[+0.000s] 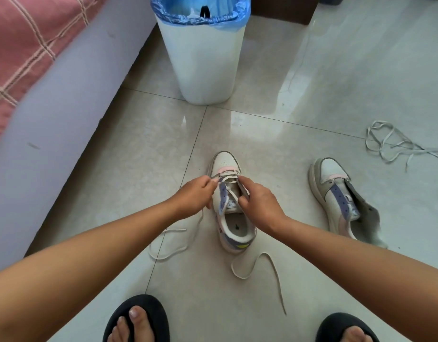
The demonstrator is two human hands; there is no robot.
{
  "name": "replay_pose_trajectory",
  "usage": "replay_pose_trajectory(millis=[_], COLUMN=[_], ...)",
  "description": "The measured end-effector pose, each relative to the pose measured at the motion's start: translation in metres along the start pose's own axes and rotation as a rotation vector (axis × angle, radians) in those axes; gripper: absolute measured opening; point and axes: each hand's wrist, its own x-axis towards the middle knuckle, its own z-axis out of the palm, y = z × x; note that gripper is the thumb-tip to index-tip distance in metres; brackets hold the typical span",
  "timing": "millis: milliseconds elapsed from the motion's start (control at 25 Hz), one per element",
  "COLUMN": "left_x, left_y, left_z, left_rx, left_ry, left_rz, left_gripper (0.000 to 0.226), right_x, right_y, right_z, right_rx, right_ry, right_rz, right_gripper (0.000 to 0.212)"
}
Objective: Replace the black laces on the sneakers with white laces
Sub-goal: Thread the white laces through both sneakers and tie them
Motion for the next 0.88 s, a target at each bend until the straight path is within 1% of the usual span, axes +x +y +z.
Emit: replay_pose_trajectory(millis=[40, 80, 120, 160, 200, 240, 280, 320, 360, 400, 440, 480, 520, 560, 600, 640, 680, 760, 840, 880], left_x=[-0.001, -0.004, -0.006, -0.007, -0.008, -0.008, -0.008, -0.009, -0.009, -0.011, -0.013, -0.017, -0.019, -0.019, -0.017, -0.015, -0.014, -0.014, -0.017, -0.018], left_y=[0.000, 0.000, -0.002, -0.005, -0.009, -0.014, -0.020, -0.025, -0.027, -0.028, -0.027, -0.018, -0.009, 0.000, 0.007, 0.012, 0.016, 0.017, 0.016, 0.015], left_z=[-0.003, -0.005, -0.006, -0.006, -0.006, -0.007, -0.007, -0.010, -0.010, -0.009, -0.007, -0.007, -0.009, -0.011, -0.014, -0.017, -0.020, -0.023, -0.024, -0.028], left_rx=[-0.039, -0.006, 0.110, 0.290, 0.479, 0.632, 0.733, 0.789, 0.836, 0.825, 0.775, 0.645, 0.442, 0.172, -0.058, -0.209, -0.285, -0.334, -0.332, -0.362], left_ry=[-0.003, -0.008, 0.002, 0.048, 0.150, 0.281, 0.385, 0.427, 0.449, 0.414, 0.376, 0.298, 0.198, 0.106, 0.043, 0.012, -0.019, -0.081, -0.113, -0.113], left_rz=[0.000, 0.019, 0.070, 0.172, 0.325, 0.519, 0.678, 0.774, 0.803, 0.742, 0.621, 0.435, 0.246, 0.087, -0.005, -0.039, -0.047, -0.028, -0.011, 0.001], left_gripper=[0.035, 0.032, 0.028, 0.025, 0.022, 0.020, 0.019, 0.016, 0.015, 0.016, 0.020, 0.026, 0.033, 0.041, 0.048, 0.054, 0.057, 0.049, 0.035, 0.033], right_x=[-0.001, -0.001, -0.001, 0.003, 0.008, 0.013, 0.019, 0.024, 0.027, 0.030, 0.033, 0.035, 0.037, 0.039, 0.041, 0.043, 0.043, 0.042, 0.038, 0.037], right_y=[-0.002, -0.004, -0.007, -0.009, -0.010, -0.011, -0.012, -0.014, -0.017, -0.020, -0.022, -0.024, -0.023, -0.023, -0.021, -0.021, -0.022, -0.025, -0.030, -0.032], right_z=[0.000, 0.001, 0.001, 0.001, 0.002, 0.001, 0.000, 0.000, -0.002, -0.004, -0.005, -0.007, -0.008, -0.010, -0.011, -0.013, -0.013, -0.013, -0.014, -0.015], right_rx=[-0.111, -0.232, -0.319, -0.356, -0.360, -0.364, -0.365, -0.364, -0.357, -0.335, -0.316, -0.318, -0.338, -0.365, -0.397, -0.423, -0.419, -0.362, -0.251, -0.181], right_ry=[0.006, 0.049, 0.116, 0.190, 0.239, 0.260, 0.284, 0.291, 0.306, 0.335, 0.364, 0.384, 0.417, 0.442, 0.469, 0.483, 0.494, 0.500, 0.494, 0.459], right_rz=[-0.019, -0.065, -0.137, -0.219, -0.307, -0.385, -0.457, -0.482, -0.488, -0.482, -0.493, -0.524, -0.597, -0.683, -0.768, -0.830, -0.870, -0.853, -0.703, -0.583], right_gripper=[0.048, 0.044, 0.036, 0.028, 0.021, 0.014, 0.008, 0.017, 0.028, 0.033, 0.033, 0.032, 0.029, 0.027, 0.024, 0.022, 0.021, 0.023, 0.028, 0.030])
